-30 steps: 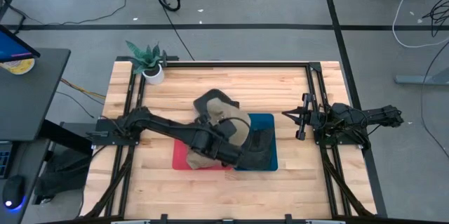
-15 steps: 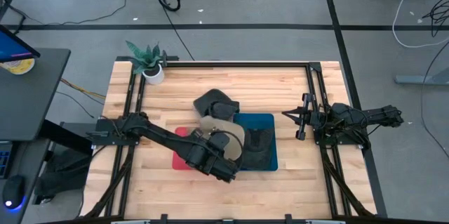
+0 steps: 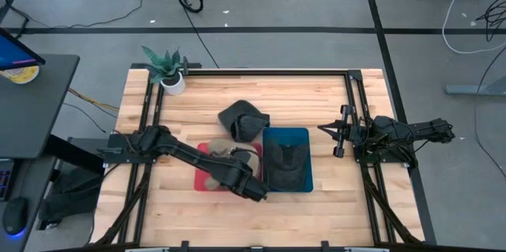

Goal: Pick & Place hat
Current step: Put the brown cap into the red bin

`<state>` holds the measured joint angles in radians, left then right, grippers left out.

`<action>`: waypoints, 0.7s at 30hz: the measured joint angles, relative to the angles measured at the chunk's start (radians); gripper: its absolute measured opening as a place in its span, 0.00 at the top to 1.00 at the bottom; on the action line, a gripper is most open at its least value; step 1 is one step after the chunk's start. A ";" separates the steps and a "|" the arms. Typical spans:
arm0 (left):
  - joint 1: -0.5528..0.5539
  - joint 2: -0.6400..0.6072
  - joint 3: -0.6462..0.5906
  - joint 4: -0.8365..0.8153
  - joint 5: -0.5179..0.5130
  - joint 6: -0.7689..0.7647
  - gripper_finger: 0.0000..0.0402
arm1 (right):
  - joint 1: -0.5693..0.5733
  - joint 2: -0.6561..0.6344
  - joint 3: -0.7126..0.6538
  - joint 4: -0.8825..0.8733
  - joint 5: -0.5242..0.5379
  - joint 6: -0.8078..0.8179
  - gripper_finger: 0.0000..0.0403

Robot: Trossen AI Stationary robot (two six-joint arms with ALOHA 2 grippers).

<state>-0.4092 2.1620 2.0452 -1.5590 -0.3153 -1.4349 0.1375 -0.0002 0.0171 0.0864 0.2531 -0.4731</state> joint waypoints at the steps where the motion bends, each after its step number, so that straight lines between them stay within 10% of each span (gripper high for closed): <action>1: 0.004 0.000 -0.022 0.016 0.014 -0.003 0.99 | 0.000 0.000 0.000 0.000 0.000 0.000 0.97; 21: 0.048 -0.005 -0.316 0.391 0.098 0.033 0.99 | 0.000 0.000 0.000 0.000 0.000 0.000 0.97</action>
<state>-0.3609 2.1565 1.7289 -1.1679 -0.2173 -1.4018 0.1371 -0.0002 0.0170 0.0864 0.2531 -0.4728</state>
